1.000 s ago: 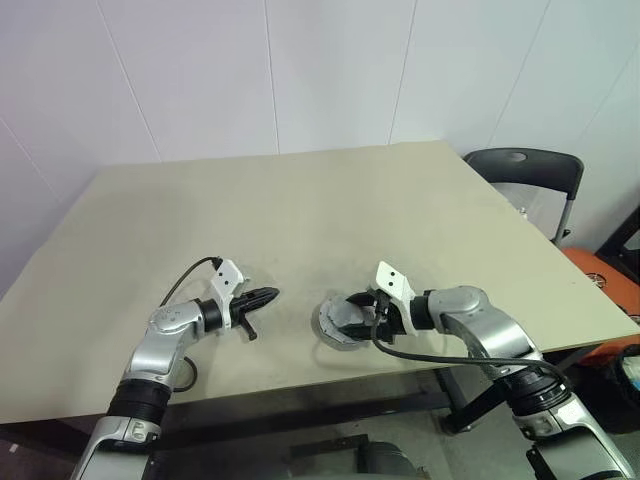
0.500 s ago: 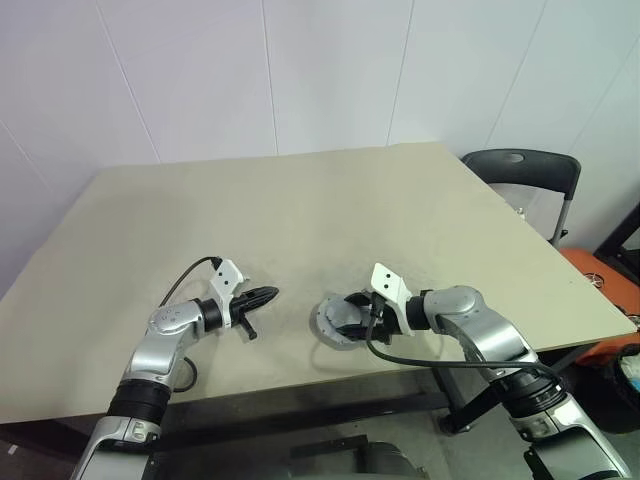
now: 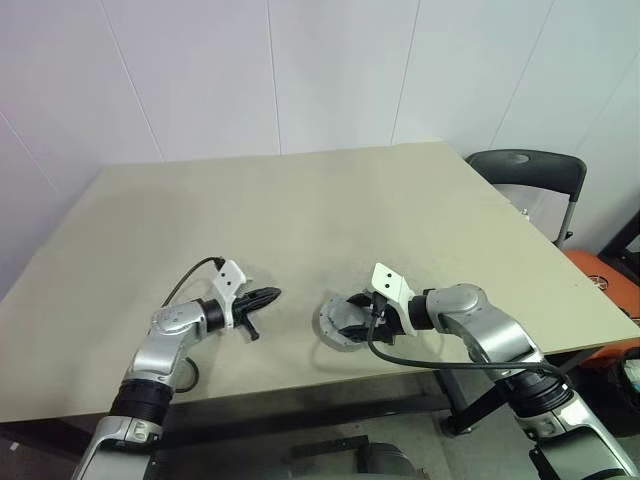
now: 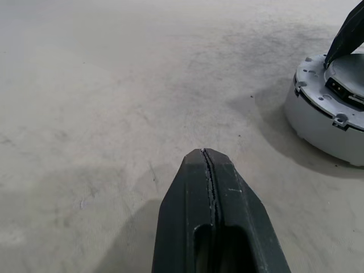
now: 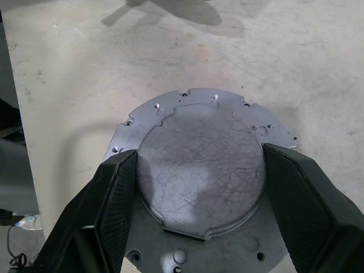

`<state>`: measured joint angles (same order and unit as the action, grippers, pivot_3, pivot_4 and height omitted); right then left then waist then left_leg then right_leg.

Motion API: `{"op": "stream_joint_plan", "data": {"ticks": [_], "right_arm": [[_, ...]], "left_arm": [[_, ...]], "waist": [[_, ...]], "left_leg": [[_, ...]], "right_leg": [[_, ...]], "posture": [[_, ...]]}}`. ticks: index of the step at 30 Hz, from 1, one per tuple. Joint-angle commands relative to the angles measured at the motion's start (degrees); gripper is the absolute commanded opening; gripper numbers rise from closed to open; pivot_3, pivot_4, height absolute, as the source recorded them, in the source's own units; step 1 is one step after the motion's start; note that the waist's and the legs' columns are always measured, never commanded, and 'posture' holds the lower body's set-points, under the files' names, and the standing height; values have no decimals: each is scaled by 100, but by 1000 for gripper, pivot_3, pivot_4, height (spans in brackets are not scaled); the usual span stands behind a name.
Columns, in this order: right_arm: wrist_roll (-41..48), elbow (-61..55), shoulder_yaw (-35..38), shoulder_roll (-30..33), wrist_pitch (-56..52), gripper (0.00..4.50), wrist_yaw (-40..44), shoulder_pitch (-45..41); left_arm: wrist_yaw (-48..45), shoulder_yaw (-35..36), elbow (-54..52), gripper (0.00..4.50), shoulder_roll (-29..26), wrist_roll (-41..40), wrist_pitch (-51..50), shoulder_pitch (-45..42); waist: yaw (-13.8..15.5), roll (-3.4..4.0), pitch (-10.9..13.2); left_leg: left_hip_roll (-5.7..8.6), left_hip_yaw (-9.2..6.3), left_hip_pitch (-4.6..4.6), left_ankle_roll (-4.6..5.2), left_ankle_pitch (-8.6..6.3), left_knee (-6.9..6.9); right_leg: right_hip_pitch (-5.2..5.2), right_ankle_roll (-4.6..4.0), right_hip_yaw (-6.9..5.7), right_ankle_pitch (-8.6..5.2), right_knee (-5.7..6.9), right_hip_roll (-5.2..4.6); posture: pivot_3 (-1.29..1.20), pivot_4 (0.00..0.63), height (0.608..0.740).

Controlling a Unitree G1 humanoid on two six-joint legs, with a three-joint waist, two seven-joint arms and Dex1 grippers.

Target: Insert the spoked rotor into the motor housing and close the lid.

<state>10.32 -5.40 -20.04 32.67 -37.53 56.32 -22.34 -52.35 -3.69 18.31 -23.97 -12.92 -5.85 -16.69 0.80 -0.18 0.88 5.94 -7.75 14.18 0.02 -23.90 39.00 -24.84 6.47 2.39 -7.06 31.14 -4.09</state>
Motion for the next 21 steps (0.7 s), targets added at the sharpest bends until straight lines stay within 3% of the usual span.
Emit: {"op": "stream_joint_plan", "data": {"ticks": [1,6,21], "right_arm": [[125,241,-214,-58,-413,3032,113,286],[272,226,-29,-250,-483,3032,25,291],[-194,504,-400,-17,-244,3032,55,232]], "left_arm": [[-10,-6,-74,0,20,29,79,-218],[-14,-8,-40,0,33,42,97,-238],[20,29,-8,0,28,80,134,-223]], "waist": [[0,-1,-1],[-17,1,1],[-10,2,-1]], "left_leg": [[0,0,0,1,-3,-1],[-1,-1,3,1,-10,-5],[-12,-1,-5,2,-13,-7]], "right_leg": [[0,-1,0,0,0,0],[-5,-2,-2,1,-5,1],[-1,21,-2,-15,2,10]], "posture": [[0,0,740],[0,0,740],[0,0,740]]}}
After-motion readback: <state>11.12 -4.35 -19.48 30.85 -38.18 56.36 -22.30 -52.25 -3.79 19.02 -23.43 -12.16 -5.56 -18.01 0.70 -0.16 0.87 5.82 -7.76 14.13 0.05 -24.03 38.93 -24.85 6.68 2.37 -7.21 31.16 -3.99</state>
